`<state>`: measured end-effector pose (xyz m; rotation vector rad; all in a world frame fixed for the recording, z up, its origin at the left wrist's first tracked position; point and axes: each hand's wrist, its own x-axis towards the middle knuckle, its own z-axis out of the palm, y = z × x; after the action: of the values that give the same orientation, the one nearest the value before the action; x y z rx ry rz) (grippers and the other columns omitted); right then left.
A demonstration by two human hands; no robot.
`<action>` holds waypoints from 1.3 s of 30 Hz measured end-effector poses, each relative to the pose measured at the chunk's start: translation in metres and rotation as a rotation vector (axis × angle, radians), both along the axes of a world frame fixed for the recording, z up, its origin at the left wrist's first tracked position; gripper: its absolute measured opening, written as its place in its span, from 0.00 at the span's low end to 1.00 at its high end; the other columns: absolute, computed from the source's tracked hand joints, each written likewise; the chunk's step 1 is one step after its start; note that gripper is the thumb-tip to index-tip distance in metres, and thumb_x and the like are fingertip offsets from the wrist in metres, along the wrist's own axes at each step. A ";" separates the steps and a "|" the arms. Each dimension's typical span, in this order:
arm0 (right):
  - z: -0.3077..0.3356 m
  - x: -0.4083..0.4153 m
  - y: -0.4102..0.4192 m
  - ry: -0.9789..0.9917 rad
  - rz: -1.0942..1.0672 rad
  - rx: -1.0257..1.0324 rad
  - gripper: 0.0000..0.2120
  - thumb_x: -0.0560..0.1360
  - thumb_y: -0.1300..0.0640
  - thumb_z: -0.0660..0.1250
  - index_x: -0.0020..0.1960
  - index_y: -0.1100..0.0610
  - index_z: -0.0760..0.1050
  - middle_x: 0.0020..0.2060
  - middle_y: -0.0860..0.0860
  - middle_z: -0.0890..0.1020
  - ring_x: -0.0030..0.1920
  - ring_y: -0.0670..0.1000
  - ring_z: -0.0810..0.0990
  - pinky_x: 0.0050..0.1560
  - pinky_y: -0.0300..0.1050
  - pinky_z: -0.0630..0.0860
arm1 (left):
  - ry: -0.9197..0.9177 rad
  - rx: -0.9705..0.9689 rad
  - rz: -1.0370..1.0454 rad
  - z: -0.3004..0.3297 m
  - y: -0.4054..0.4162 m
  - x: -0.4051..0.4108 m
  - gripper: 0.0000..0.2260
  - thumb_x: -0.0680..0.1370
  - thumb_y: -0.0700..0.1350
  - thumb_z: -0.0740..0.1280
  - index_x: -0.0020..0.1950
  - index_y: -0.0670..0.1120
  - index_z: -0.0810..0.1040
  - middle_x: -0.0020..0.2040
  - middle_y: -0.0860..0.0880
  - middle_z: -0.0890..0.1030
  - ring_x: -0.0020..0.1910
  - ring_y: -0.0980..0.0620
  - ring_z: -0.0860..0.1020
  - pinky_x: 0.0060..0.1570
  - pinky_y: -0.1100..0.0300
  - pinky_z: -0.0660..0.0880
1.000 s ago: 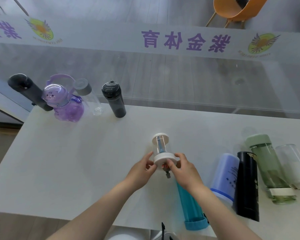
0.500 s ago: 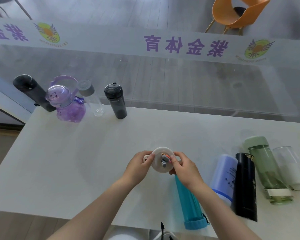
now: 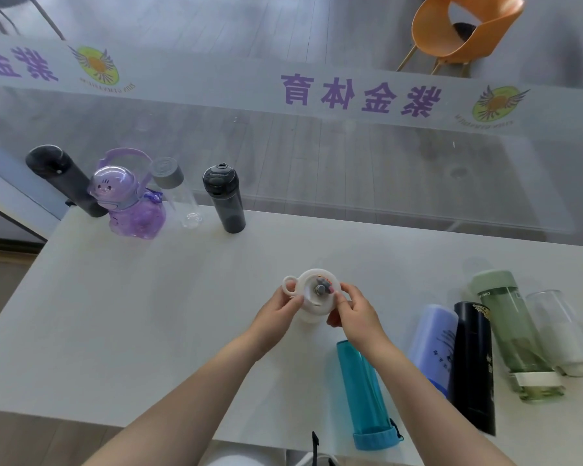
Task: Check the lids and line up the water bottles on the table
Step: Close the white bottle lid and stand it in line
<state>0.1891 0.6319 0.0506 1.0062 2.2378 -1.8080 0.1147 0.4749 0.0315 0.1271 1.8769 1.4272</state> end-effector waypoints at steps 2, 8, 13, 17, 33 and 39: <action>0.000 -0.001 0.004 -0.018 0.050 0.006 0.11 0.82 0.52 0.57 0.62 0.52 0.72 0.39 0.52 0.83 0.37 0.48 0.81 0.45 0.43 0.78 | 0.012 0.010 -0.063 -0.003 -0.005 0.001 0.17 0.76 0.53 0.64 0.65 0.60 0.71 0.61 0.58 0.78 0.63 0.60 0.74 0.66 0.55 0.69; -0.003 0.011 0.010 -0.015 0.186 0.229 0.29 0.76 0.54 0.64 0.74 0.47 0.58 0.62 0.47 0.71 0.55 0.49 0.75 0.55 0.44 0.75 | 0.071 -0.046 -0.129 -0.009 -0.012 0.007 0.28 0.72 0.42 0.61 0.68 0.65 0.63 0.66 0.61 0.71 0.64 0.59 0.72 0.63 0.62 0.70; -0.018 0.007 0.000 0.033 0.278 0.178 0.43 0.71 0.46 0.71 0.76 0.44 0.48 0.72 0.43 0.63 0.69 0.46 0.67 0.64 0.49 0.74 | 0.114 -0.100 -0.124 -0.021 -0.006 0.016 0.28 0.75 0.40 0.62 0.69 0.64 0.61 0.64 0.59 0.73 0.61 0.59 0.75 0.60 0.64 0.72; -0.024 -0.011 -0.005 0.061 0.237 0.224 0.44 0.70 0.43 0.72 0.75 0.42 0.48 0.71 0.44 0.65 0.69 0.45 0.66 0.66 0.53 0.73 | 0.112 -0.079 -0.115 -0.029 -0.004 0.015 0.32 0.74 0.38 0.62 0.74 0.58 0.56 0.65 0.64 0.69 0.64 0.61 0.72 0.63 0.69 0.69; -0.021 -0.150 -0.005 0.127 0.227 0.253 0.41 0.71 0.49 0.73 0.76 0.48 0.51 0.69 0.48 0.68 0.68 0.51 0.69 0.64 0.47 0.70 | 0.162 -0.032 0.014 -0.028 0.014 -0.106 0.31 0.72 0.39 0.61 0.74 0.55 0.60 0.66 0.58 0.73 0.67 0.57 0.73 0.67 0.50 0.72; -0.020 -0.189 -0.005 0.127 0.188 0.261 0.42 0.71 0.49 0.73 0.76 0.51 0.52 0.70 0.50 0.68 0.69 0.51 0.68 0.64 0.45 0.69 | 0.189 -0.034 0.032 -0.022 0.020 -0.145 0.28 0.72 0.40 0.62 0.71 0.55 0.62 0.62 0.66 0.71 0.64 0.54 0.74 0.67 0.54 0.71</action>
<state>0.0005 0.6272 0.0309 0.7015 2.5969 -1.5738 -0.0300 0.4947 0.0095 0.2237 2.0639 1.4465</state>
